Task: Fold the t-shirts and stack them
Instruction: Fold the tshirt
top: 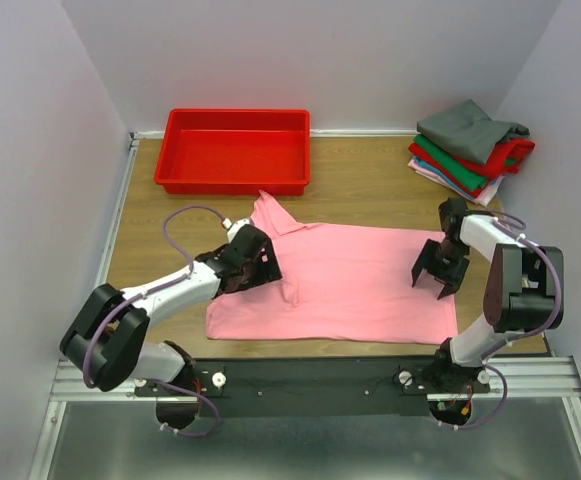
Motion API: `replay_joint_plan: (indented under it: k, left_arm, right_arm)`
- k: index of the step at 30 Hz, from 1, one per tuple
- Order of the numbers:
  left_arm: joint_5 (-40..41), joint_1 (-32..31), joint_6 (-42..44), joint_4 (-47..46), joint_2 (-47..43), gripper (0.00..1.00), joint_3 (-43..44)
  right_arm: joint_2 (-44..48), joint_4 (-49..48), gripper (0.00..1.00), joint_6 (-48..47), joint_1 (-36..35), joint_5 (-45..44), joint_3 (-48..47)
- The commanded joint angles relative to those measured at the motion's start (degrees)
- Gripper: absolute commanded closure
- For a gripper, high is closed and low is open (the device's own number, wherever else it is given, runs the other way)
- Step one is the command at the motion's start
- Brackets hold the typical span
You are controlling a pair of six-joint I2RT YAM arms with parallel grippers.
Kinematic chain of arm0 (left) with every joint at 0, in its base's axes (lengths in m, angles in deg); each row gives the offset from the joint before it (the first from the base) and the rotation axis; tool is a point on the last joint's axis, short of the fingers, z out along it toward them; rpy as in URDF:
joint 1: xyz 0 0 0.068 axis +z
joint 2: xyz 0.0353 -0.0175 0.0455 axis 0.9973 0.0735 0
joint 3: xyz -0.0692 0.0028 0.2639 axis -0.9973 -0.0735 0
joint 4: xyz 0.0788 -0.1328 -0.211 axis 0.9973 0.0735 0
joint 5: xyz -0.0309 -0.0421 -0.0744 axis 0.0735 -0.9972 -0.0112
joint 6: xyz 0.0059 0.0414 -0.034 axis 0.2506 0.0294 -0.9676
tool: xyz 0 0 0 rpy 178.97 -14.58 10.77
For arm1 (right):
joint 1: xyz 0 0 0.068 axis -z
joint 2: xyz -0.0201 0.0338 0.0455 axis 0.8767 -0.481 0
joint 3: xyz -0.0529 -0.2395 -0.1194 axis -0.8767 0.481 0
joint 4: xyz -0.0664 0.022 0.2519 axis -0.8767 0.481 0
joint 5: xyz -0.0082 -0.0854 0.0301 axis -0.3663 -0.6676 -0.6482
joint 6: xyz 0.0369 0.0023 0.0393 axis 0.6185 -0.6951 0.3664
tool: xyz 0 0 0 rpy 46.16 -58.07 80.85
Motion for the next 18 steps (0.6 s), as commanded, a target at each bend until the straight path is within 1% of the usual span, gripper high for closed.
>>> replay_joint_plan:
  k: [1, 3, 6, 7, 11, 18]
  left_arm:
    - [4.6, -0.3, 1.7, 7.8, -1.4, 0.10, 7.5]
    - [6.3, -0.2, 2.5, 8.3, -0.5, 0.10, 10.0]
    - [8.2, 0.5, 5.1, 7.4, 3.8, 0.07, 14.6]
    - [8.2, 1.4, 6.5, 7.1, 5.1, 0.07, 15.8]
    - [7.7, 4.0, 9.6, 4.7, 10.8, 0.07, 22.1]
    - [5.8, 5.6, 14.0, 3.6, 21.0, 0.07, 32.8]
  right_arm:
    - [2.3, 3.0, 0.24, -1.8, 0.1, -0.8, -5.1]
    - [2.4, 3.3, 0.24, -2.6, 0.1, -0.4, -7.4]
    - [2.1, 3.5, 0.24, -4.0, 0.1, 0.1, -11.0]
    - [1.2, 3.3, 0.24, -4.4, 0.1, 1.6, -11.9]
    - [-1.6, 2.3, 0.24, -4.4, 0.1, 1.2, -14.5]
    - [-5.6, -1.0, 0.24, -3.1, 0.1, -1.3, -16.4]
